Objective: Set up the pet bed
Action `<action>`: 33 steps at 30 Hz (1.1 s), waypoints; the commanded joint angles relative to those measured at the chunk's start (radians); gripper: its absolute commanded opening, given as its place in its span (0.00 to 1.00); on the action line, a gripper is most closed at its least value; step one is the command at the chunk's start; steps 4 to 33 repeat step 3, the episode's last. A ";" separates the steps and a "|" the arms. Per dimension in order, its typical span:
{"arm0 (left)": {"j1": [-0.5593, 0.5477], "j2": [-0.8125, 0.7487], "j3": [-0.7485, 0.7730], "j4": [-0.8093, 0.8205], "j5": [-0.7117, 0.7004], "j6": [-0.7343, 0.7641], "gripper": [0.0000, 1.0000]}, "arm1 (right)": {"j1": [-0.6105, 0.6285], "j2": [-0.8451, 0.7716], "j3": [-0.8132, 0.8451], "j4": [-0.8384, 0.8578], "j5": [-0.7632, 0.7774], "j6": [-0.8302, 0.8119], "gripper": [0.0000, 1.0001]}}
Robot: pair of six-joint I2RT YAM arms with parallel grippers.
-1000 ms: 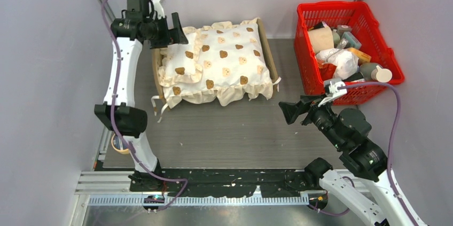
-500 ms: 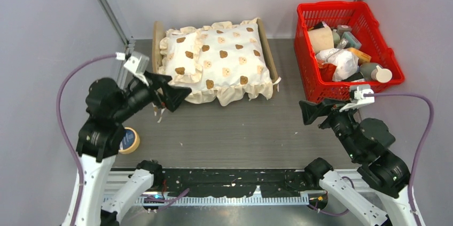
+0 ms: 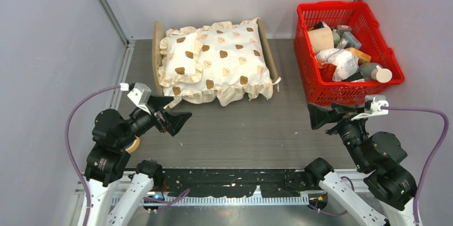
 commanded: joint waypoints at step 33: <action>-0.002 -0.009 0.004 0.053 0.009 0.022 1.00 | -0.002 -0.005 -0.006 0.014 0.028 0.019 0.95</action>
